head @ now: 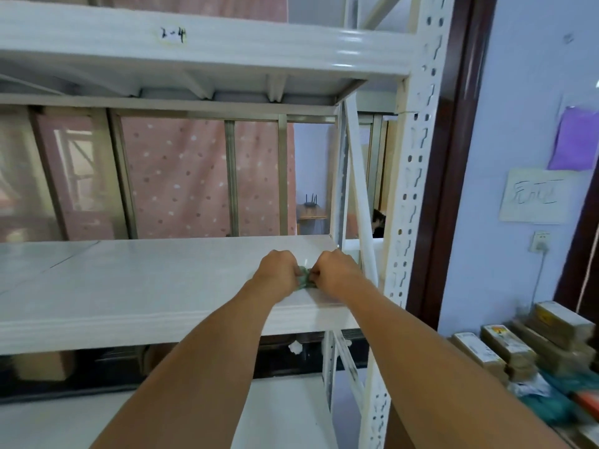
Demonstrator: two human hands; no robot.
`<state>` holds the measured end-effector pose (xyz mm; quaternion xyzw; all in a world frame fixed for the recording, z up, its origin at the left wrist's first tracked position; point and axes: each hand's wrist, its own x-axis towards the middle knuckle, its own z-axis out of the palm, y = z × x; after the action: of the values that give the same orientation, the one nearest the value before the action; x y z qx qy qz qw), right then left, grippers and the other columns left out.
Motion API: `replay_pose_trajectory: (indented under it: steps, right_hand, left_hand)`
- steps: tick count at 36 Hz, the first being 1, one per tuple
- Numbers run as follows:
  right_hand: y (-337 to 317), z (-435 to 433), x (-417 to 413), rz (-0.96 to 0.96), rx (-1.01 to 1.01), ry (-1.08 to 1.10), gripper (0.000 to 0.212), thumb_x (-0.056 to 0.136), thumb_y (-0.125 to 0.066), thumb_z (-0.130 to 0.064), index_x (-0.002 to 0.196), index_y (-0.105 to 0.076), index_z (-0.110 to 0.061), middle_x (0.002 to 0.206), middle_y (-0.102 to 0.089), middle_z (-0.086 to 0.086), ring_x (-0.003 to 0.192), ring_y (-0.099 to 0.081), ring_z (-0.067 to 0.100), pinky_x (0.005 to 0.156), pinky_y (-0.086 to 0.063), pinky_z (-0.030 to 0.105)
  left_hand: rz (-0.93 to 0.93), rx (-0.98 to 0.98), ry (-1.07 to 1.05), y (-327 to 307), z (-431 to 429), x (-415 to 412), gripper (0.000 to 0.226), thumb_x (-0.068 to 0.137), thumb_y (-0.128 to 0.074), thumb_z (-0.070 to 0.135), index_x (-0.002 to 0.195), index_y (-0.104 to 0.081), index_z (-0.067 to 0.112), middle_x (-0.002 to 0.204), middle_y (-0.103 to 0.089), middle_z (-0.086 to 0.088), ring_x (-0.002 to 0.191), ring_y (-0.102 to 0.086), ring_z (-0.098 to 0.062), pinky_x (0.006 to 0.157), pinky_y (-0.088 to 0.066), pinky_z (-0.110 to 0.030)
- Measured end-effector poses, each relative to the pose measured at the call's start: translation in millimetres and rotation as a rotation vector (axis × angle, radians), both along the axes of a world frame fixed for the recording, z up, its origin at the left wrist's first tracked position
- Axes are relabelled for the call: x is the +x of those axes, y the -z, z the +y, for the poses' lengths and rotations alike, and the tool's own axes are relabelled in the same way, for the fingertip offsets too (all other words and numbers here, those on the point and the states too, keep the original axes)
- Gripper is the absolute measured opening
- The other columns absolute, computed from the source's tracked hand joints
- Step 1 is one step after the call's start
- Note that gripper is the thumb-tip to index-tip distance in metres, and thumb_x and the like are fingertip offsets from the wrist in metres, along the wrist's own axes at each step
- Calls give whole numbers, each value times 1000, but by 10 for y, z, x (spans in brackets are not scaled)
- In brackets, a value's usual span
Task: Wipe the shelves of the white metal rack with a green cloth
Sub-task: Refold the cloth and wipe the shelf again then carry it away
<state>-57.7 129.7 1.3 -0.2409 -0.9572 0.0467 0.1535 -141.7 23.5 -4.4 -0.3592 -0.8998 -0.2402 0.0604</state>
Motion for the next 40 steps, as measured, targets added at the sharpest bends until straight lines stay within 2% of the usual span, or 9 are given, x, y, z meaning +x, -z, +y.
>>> replay_pose_trajectory:
  steps: [4, 7, 12, 19, 24, 28, 32, 36, 40]
  right_hand:
    - [-39, -132, 286, -16, 21, 25, 23, 92, -61, -31, 103, -69, -12, 91, -57, 7, 80, -57, 26, 68, -47, 31]
    - [-42, -200, 451, -27, 69, 42, 21, 94, -58, -22, 110, -64, -10, 103, -60, 11, 93, -62, 29, 73, -48, 33]
    - [-58, -207, 652, -51, 106, 100, 20, 92, -62, -17, 111, -61, -10, 92, -53, 6, 80, -55, 23, 70, -49, 31]
    - [-142, -115, 729, -99, 65, 159, 20, 90, -64, -12, 109, -58, -10, 91, -52, 6, 82, -56, 23, 69, -48, 31]
    - [-111, -60, 581, -123, 109, 151, 16, 90, -62, -7, 106, -60, -9, 94, -52, 7, 89, -60, 24, 78, -52, 33]
    - [-112, 18, 429, -144, 120, 142, 15, 92, -60, -9, 108, -63, -8, 93, -54, 7, 83, -57, 21, 74, -48, 30]
    - [-122, 156, 301, -155, 119, 140, 19, 93, -54, -4, 109, -64, -7, 105, -59, 10, 101, -64, 27, 75, -49, 33]
    - [-82, 283, 69, -143, 153, 105, 28, 93, -49, -4, 117, -63, -8, 119, -60, 10, 110, -62, 28, 84, -53, 37]
    - [-93, 453, -230, -160, 162, 86, 27, 93, -51, -7, 117, -63, -9, 121, -60, 9, 112, -62, 29, 89, -55, 38]
  left_hand:
    - [17, -28, 14, -3, -83, 248, 27, 86, -70, 25, 110, -77, 13, 106, -73, -9, 93, -66, -26, 85, -56, -32]
    - [51, -43, 7, 15, -81, 408, 22, 88, -66, 22, 106, -77, 14, 101, -71, -9, 88, -65, -25, 78, -55, -32]
    - [57, -34, -7, 27, -10, 626, 18, 90, -65, 19, 101, -77, 12, 94, -68, -10, 82, -63, -25, 71, -53, -31]
    - [47, -19, 50, 22, 111, 817, 17, 89, -66, 23, 95, -78, 12, 89, -70, -9, 80, -65, -27, 71, -56, -33]
    - [9, -24, 75, -6, 220, 764, 18, 88, -62, 17, 92, -78, 10, 90, -71, -11, 81, -65, -28, 75, -55, -32]
    - [7, -53, 57, -30, 338, 682, 18, 89, -59, 10, 95, -75, 8, 93, -68, -13, 81, -62, -28, 77, -55, -33]
    - [16, -49, 51, -56, 491, 544, 17, 89, -58, 10, 97, -73, 6, 101, -68, -15, 84, -63, -28, 81, -55, -34]
    - [32, -61, 47, -78, 642, 347, 23, 88, -54, 6, 105, -68, 5, 111, -65, -16, 96, -63, -30, 82, -50, -34]
    - [22, -59, 61, -92, 770, 78, 23, 86, -53, 6, 105, -68, 6, 112, -64, -15, 100, -62, -32, 83, -51, -36]
